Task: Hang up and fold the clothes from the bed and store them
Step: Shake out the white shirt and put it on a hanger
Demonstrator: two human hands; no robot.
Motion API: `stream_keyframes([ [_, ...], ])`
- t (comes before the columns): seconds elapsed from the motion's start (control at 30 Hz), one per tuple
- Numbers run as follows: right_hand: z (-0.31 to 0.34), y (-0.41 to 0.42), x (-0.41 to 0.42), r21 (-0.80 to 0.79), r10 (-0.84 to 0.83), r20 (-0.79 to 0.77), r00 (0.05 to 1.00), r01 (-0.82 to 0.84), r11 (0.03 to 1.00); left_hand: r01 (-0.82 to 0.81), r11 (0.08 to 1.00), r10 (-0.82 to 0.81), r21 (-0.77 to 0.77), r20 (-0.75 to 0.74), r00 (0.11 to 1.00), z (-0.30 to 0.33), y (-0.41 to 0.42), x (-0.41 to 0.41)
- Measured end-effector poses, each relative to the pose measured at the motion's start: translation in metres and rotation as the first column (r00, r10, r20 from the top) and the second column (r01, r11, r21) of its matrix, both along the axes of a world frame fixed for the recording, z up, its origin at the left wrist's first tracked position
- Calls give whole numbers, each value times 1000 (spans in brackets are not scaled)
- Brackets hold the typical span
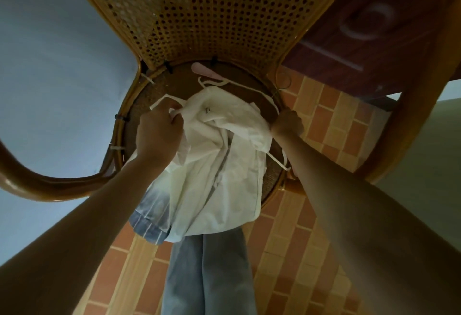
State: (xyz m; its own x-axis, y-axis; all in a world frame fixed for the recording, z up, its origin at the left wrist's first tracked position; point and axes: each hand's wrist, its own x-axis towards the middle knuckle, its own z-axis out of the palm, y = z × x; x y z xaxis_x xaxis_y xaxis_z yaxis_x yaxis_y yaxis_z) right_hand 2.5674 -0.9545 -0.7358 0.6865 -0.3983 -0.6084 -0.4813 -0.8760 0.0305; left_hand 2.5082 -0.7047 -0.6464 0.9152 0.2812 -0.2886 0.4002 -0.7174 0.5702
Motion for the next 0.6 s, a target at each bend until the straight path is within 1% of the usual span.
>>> stream_keyframes([
  [0.07, -3, -3, -1, -38, 46, 20, 999, -45, 998, 11, 1000, -11, 10, 5, 1000, -2, 0, -3],
  [0.17, 0, -8, -2, 3, 67, 40, 997, -68, 998, 23, 1000, -23, 13, 25, 999, 2, 0, -5],
  [0.37, 26, -15, -5, 192, 36, 132, 991, -61, 979, 48, 999, -49, 22, 67, 997, 27, 3, -5],
  [0.5, 55, -7, -11, 370, 22, 209, 978, -100, 924, 17, 999, -20, 31, 93, 996, 58, 7, -4],
  [0.6, 81, 6, -19, 452, 36, 270, 962, -160, 877, 2, 1000, -4, 18, 96, 995, 85, 10, -7],
])
